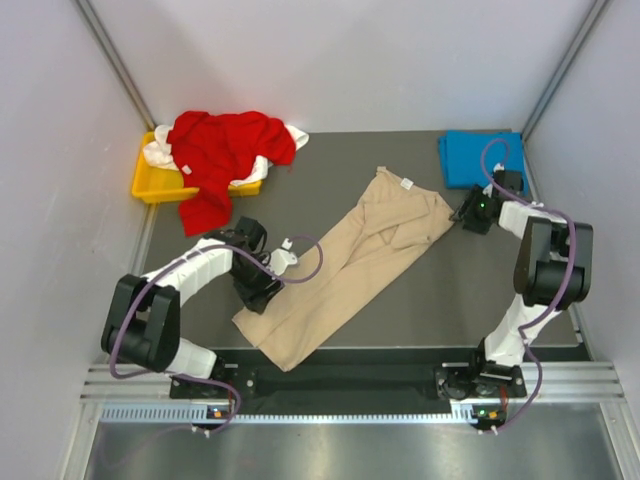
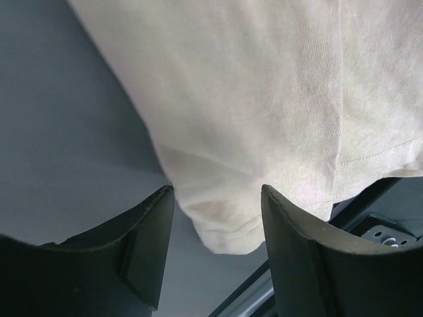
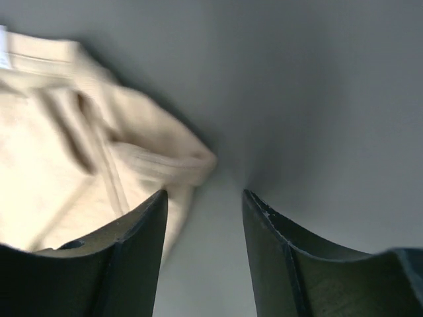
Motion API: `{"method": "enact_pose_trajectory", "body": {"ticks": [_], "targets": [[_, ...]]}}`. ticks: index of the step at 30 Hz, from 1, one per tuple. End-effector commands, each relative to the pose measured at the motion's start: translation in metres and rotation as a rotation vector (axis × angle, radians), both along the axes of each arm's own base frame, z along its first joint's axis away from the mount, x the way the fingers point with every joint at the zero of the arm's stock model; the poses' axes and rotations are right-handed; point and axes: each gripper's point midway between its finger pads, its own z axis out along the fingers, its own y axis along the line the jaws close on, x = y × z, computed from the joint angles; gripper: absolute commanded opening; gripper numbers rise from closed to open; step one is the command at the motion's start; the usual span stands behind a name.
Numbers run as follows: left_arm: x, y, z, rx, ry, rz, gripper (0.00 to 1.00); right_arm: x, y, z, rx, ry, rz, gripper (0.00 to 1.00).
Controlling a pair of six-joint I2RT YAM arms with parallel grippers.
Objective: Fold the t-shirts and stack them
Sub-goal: Fold the tshirt
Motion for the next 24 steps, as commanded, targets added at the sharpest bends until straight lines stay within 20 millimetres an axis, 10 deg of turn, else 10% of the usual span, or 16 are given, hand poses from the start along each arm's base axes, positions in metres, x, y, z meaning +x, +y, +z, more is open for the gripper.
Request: {"method": "enact_pose_trajectory", "body": {"ticks": [1, 6, 9, 13, 24], "targets": [[-0.004, -0.005, -0.011, -0.019, 0.011, -0.009, 0.61, 0.037, 0.017, 0.028, 0.081, -0.15, 0.075, 0.49], [-0.016, -0.005, -0.03, -0.004, 0.067, -0.016, 0.58, 0.048, 0.021, 0.013, 0.131, -0.136, 0.061, 0.17], [-0.034, -0.015, -0.038, -0.014, 0.115, -0.082, 0.4, 0.066, 0.03, 0.004, 0.198, -0.131, 0.081, 0.0], [-0.053, -0.041, -0.042, -0.05, 0.114, -0.207, 0.21, 0.115, 0.062, 0.007, 0.214, -0.161, 0.139, 0.0], [-0.057, -0.141, -0.024, -0.212, 0.114, -0.406, 0.3, 0.231, 0.142, 0.015, 0.281, -0.246, 0.141, 0.0]]}}
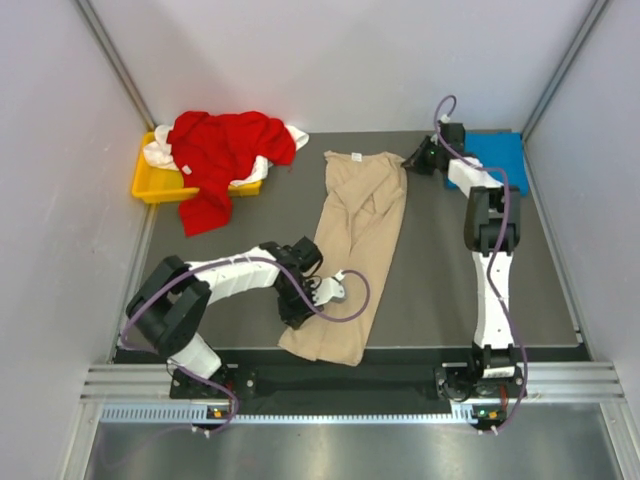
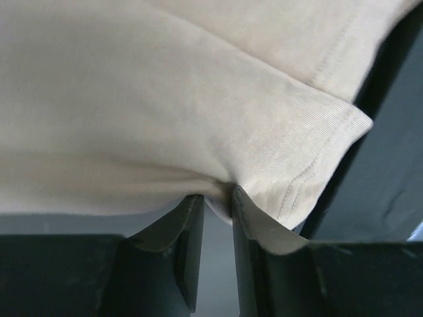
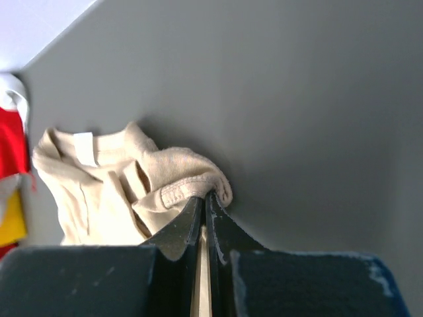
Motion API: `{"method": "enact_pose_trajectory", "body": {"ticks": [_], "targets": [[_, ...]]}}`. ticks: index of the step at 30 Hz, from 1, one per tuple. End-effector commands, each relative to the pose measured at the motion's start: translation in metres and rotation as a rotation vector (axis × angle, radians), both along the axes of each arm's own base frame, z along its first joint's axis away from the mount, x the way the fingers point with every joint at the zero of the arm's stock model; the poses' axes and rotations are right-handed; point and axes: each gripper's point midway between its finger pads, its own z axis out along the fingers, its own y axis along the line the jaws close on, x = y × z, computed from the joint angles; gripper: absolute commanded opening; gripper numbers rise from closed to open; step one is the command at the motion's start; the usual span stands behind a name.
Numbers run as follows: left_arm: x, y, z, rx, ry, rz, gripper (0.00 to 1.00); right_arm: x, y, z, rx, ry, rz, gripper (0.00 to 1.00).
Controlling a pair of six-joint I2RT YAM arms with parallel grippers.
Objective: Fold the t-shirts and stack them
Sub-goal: Fold the tshirt
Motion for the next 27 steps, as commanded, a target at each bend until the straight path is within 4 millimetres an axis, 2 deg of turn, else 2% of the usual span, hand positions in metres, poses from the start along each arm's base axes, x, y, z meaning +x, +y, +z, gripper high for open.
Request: {"method": "enact_pose_trajectory", "body": {"ticks": [1, 2, 3, 4, 6, 7, 8, 9, 10, 11, 12, 13, 14, 15, 16, 17, 18, 19, 20, 21, 22, 23, 24, 25, 26, 27], "targets": [[-0.003, -0.061, -0.004, -0.19, 0.078, -0.026, 0.31, 0.042, 0.023, 0.017, 0.06, -0.07, -0.051, 0.0], [-0.002, -0.07, -0.004, -0.201, 0.08, -0.031, 0.31, 0.048, 0.027, 0.018, 0.068, -0.082, -0.055, 0.0], [0.003, -0.083, 0.002, -0.224, 0.073, -0.034, 0.32, 0.054, 0.031, 0.01, 0.072, -0.082, -0.061, 0.0], [0.003, -0.089, 0.002, -0.227, 0.078, -0.044, 0.32, 0.063, 0.038, 0.03, 0.083, -0.129, -0.06, 0.03], [-0.002, -0.104, 0.004, -0.238, 0.09, -0.081, 0.36, 0.072, 0.034, 0.048, 0.072, -0.178, -0.093, 0.11], [-0.005, -0.106, 0.006, -0.234, 0.099, -0.094, 0.41, 0.072, 0.029, 0.053, 0.051, -0.19, -0.099, 0.22], [-0.012, -0.102, 0.011, -0.222, 0.13, -0.097, 0.45, 0.07, 0.022, 0.057, 0.024, -0.183, -0.112, 0.28], [-0.014, -0.1, 0.015, -0.219, 0.134, -0.1, 0.47, 0.069, 0.012, 0.085, 0.008, -0.218, -0.119, 0.35], [-0.015, -0.095, 0.017, -0.211, 0.135, -0.098, 0.53, 0.062, 0.003, 0.084, -0.03, -0.209, -0.11, 0.45], [-0.016, -0.092, 0.025, -0.222, 0.11, -0.104, 0.55, 0.056, -0.005, 0.094, -0.05, -0.212, -0.114, 0.49], [-0.02, -0.081, 0.022, -0.194, 0.099, -0.105, 0.58, 0.048, -0.015, 0.138, -0.067, -0.27, -0.125, 0.51], [-0.021, -0.075, 0.024, -0.188, 0.084, -0.106, 0.68, 0.035, -0.019, 0.13, -0.117, -0.246, -0.112, 0.55], [-0.02, -0.072, 0.034, -0.199, 0.049, -0.101, 0.7, 0.025, -0.029, 0.137, -0.164, -0.237, -0.137, 0.57], [-0.022, -0.064, 0.034, -0.184, 0.038, -0.091, 0.7, 0.009, -0.033, 0.181, -0.188, -0.292, -0.144, 0.58], [-0.022, -0.057, 0.044, -0.181, 0.008, -0.089, 0.7, -0.013, -0.037, 0.159, -0.225, -0.225, -0.13, 0.61], [-0.024, -0.051, 0.048, -0.177, -0.007, -0.085, 0.7, -0.029, -0.037, 0.161, -0.235, -0.211, -0.122, 0.63], [-0.026, -0.044, 0.049, -0.17, -0.019, -0.083, 0.7, -0.052, -0.036, 0.195, -0.234, -0.253, -0.12, 0.63], [-0.024, -0.037, 0.06, -0.184, -0.078, -0.076, 0.7, -0.084, -0.035, 0.155, -0.246, -0.153, -0.099, 0.64], [-0.022, -0.034, 0.064, -0.194, -0.11, -0.064, 0.7, -0.104, -0.029, 0.151, -0.237, -0.14, -0.077, 0.64], [-0.024, -0.026, 0.062, -0.188, -0.13, -0.042, 0.7, -0.132, -0.018, 0.174, -0.229, -0.189, -0.051, 0.64], [-0.013, -0.023, 0.075, -0.224, -0.232, -0.015, 0.7, -0.169, -0.013, 0.13, -0.234, -0.08, -0.023, 0.64], [-0.008, -0.021, 0.08, -0.241, -0.278, 0.004, 0.7, -0.192, -0.007, 0.12, -0.227, -0.051, 0.001, 0.63], [-0.006, -0.017, 0.08, -0.245, -0.312, 0.032, 0.7, -0.218, 0.007, 0.131, -0.218, -0.075, 0.037, 0.63], [-0.002, -0.016, 0.093, -0.291, -0.369, 0.046, 0.7, -0.253, 0.011, 0.096, -0.22, 0.016, 0.061, 0.62], [0.003, -0.017, 0.096, -0.314, -0.417, 0.054, 0.7, -0.276, 0.017, 0.085, -0.222, 0.054, 0.085, 0.61], [0.006, -0.017, 0.1, -0.342, -0.454, 0.045, 0.7, -0.301, 0.034, 0.089, -0.212, 0.04, 0.134, 0.61]]}}
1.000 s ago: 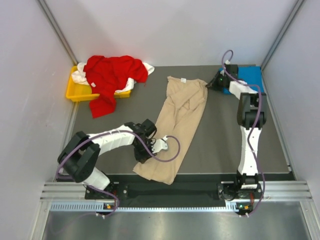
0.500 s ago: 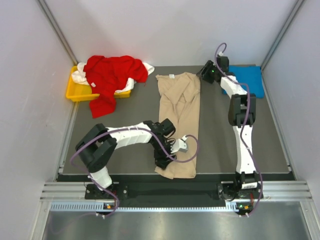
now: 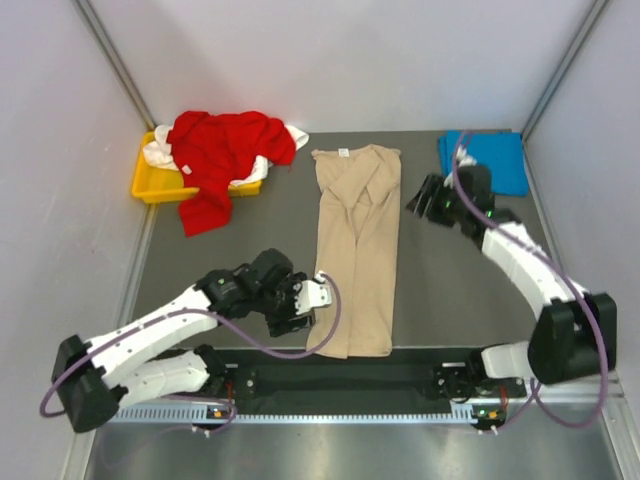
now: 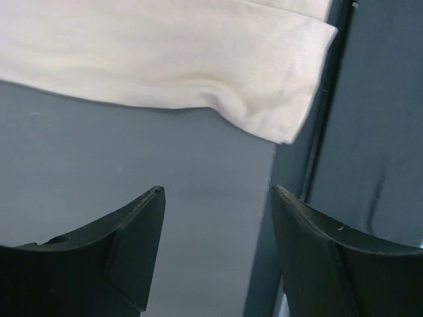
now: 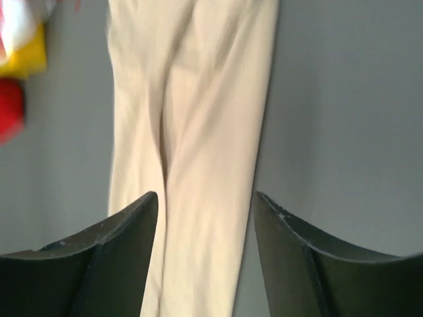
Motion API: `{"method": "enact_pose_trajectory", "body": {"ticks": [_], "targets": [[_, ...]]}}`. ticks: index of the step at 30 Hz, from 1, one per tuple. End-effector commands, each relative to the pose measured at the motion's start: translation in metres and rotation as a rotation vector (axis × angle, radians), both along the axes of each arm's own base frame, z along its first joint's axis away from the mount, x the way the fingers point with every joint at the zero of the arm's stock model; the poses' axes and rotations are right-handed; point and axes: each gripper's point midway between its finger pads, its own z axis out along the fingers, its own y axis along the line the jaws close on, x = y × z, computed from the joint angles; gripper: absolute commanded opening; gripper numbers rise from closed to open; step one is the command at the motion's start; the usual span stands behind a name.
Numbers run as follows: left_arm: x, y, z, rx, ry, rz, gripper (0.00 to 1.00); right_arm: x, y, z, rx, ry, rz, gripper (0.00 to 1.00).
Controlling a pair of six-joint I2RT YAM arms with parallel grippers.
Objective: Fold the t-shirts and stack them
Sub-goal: Fold the tshirt
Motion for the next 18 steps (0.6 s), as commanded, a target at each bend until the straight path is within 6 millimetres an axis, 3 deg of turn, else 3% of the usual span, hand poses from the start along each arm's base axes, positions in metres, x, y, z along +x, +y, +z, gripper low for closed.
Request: {"method": "enact_pose_trajectory", "body": {"ticks": [1, 3, 4, 5, 6, 9, 12, 18], "targets": [[0.024, 0.0, 0.021, -0.104, -0.19, 0.058, 0.69, -0.1, 0.027, -0.086, -0.025, 0.274, 0.102, 0.59], [0.026, -0.006, 0.015, -0.159, -0.271, -0.019, 0.7, -0.14, 0.046, -0.093, -0.02, 0.297, 0.17, 0.57], [0.024, -0.009, 0.018, -0.201, -0.309, -0.057, 0.69, -0.167, 0.046, -0.112, -0.025, 0.376, 0.169, 0.56], [0.015, -0.009, 0.005, -0.209, -0.296, -0.101, 0.69, -0.179, 0.046, -0.116, -0.033, 0.39, 0.164, 0.55], [0.017, -0.014, 0.007, -0.232, -0.329, -0.136, 0.69, -0.201, 0.056, -0.119, -0.012, 0.407, 0.186, 0.54], [0.014, -0.016, -0.008, -0.221, -0.338, -0.202, 0.67, -0.236, 0.069, -0.128, 0.015, 0.44, 0.235, 0.52], [0.005, -0.018, -0.023, -0.195, -0.359, -0.32, 0.67, -0.259, 0.069, -0.143, 0.009, 0.492, 0.216, 0.52], [-0.008, -0.033, -0.031, -0.22, -0.356, -0.452, 0.68, -0.278, 0.088, -0.158, 0.054, 0.526, 0.266, 0.46]]}}
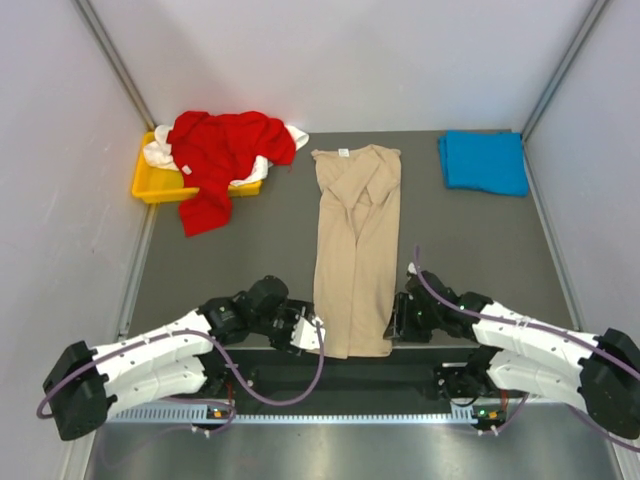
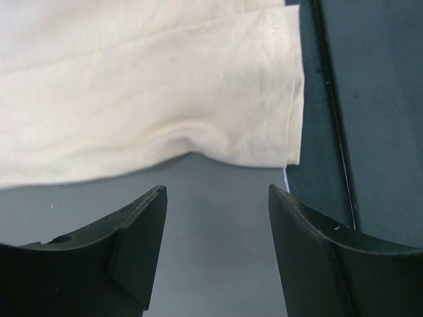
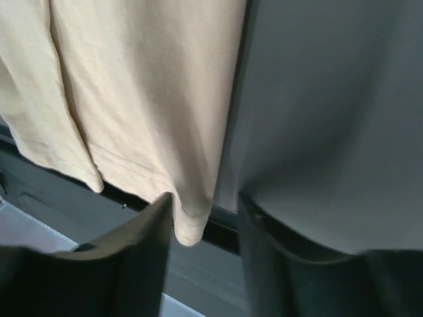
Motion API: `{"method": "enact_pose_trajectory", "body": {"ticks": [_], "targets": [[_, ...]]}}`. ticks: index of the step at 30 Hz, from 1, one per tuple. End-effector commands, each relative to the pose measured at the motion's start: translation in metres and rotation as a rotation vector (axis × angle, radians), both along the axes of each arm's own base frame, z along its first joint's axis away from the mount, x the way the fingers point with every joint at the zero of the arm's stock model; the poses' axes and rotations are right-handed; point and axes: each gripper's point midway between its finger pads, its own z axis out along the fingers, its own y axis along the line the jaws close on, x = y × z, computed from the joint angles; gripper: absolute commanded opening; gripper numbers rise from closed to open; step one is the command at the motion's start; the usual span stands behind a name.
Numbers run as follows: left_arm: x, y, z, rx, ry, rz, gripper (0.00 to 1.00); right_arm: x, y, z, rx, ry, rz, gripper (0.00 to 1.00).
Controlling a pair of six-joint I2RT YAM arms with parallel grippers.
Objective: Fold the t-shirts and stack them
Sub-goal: Fold the tshirt
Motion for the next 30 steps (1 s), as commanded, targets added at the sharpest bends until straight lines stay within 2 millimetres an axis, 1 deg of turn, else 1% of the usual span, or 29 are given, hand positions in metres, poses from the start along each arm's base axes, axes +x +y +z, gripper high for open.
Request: {"method": "enact_pose_trajectory", "body": {"ticks": [1, 3, 4, 5, 6, 7, 8, 9, 10, 11, 12, 14, 15, 17, 18, 19, 22, 24, 25, 26, 27, 28, 29, 30], "targets": [[-0.003, -0.025, 0.007, -0.07, -0.053, -0.135, 0.68, 0.002, 0.016, 0.002, 0.044, 0.006, -0.031, 0.4], [-0.009, -0.027, 0.0, -0.054, -0.027, -0.165, 0.68, -0.004, 0.016, -0.001, 0.047, 0.021, -0.011, 0.31], [-0.013, -0.027, -0.01, -0.019, -0.01, -0.18, 0.68, -0.007, 0.016, 0.0, 0.056, 0.029, -0.001, 0.21], [-0.017, -0.026, -0.015, 0.005, -0.002, -0.193, 0.68, -0.008, 0.014, 0.002, 0.055, 0.02, -0.002, 0.17], [-0.022, -0.024, -0.024, 0.043, 0.014, -0.207, 0.68, -0.008, 0.009, 0.002, 0.038, 0.011, 0.003, 0.13], [-0.03, -0.027, -0.027, 0.059, 0.01, -0.244, 0.68, -0.012, -0.002, -0.003, -0.011, 0.025, -0.009, 0.05], [-0.032, -0.026, -0.032, 0.089, 0.002, -0.252, 0.68, -0.012, -0.008, -0.004, -0.017, 0.02, -0.017, 0.0], [-0.041, -0.027, -0.036, 0.11, -0.001, -0.292, 0.68, -0.015, -0.013, -0.006, -0.025, 0.026, -0.023, 0.0], [-0.045, -0.028, -0.037, 0.118, -0.008, -0.308, 0.68, -0.015, -0.014, -0.008, -0.018, 0.026, -0.028, 0.0], [-0.046, -0.029, -0.037, 0.126, -0.022, -0.312, 0.68, -0.017, -0.017, -0.012, -0.01, 0.034, -0.038, 0.0], [-0.051, -0.032, -0.035, 0.121, -0.034, -0.333, 0.68, -0.017, -0.014, -0.012, 0.007, 0.032, -0.035, 0.0], [-0.052, -0.037, -0.032, 0.107, -0.048, -0.328, 0.68, -0.02, -0.016, -0.015, -0.004, 0.05, -0.028, 0.0], [-0.051, -0.042, -0.028, 0.086, -0.07, -0.323, 0.68, -0.02, -0.018, -0.016, -0.013, 0.051, -0.02, 0.0], [-0.048, -0.044, -0.026, 0.075, -0.086, -0.312, 0.68, -0.02, -0.02, -0.018, -0.023, 0.05, -0.017, 0.0], [-0.042, -0.048, -0.023, 0.056, -0.121, -0.297, 0.67, -0.02, -0.02, -0.018, -0.02, 0.047, -0.016, 0.0], [-0.04, -0.045, -0.028, 0.065, -0.132, -0.294, 0.67, -0.019, -0.02, -0.017, -0.018, 0.047, -0.017, 0.0], [-0.037, -0.043, -0.037, 0.084, -0.157, -0.309, 0.62, -0.017, -0.018, -0.013, -0.008, 0.038, -0.014, 0.0], [-0.037, -0.04, -0.047, 0.111, -0.152, -0.309, 0.46, -0.015, -0.017, -0.011, -0.002, 0.034, -0.01, 0.0], [-0.034, -0.04, -0.048, 0.119, -0.16, -0.293, 0.36, -0.016, -0.016, -0.01, 0.0, 0.036, -0.006, 0.0], [-0.031, -0.044, -0.046, 0.112, -0.164, -0.274, 0.24, -0.014, -0.014, -0.007, 0.008, 0.033, -0.005, 0.0], [-0.028, -0.045, -0.046, 0.119, -0.163, -0.255, 0.0, -0.014, -0.014, -0.005, 0.006, 0.031, 0.002, 0.0], [-0.023, -0.053, -0.037, 0.098, -0.173, -0.226, 0.0, -0.012, -0.014, -0.002, 0.006, 0.022, 0.001, 0.0], [-0.016, -0.053, -0.032, 0.099, -0.166, -0.156, 0.0, -0.008, -0.013, 0.003, 0.012, 0.005, -0.003, 0.0], [-0.008, -0.055, -0.025, 0.084, -0.174, -0.115, 0.0, -0.001, -0.01, 0.013, 0.021, -0.025, 0.0, 0.0]]}}
